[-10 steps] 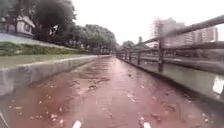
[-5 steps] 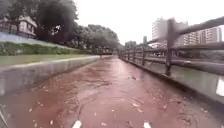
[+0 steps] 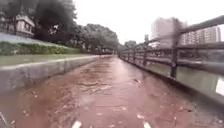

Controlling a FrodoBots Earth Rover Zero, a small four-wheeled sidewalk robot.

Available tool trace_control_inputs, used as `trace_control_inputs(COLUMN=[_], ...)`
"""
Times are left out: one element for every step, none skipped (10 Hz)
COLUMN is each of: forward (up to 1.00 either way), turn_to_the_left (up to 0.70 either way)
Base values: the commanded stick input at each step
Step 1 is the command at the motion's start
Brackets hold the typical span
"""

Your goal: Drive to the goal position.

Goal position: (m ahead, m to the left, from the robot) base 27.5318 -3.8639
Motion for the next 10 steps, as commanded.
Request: trace_control_inputs(forward=[0.50,0.50,0.50,0.50,0.50,0.50,0.50,0.50,0.50,0.50], turn_to_the_left=[0.50,0.50,0.28,0.00,0.00,0.00,0.00,0.00,0.00,0.00])
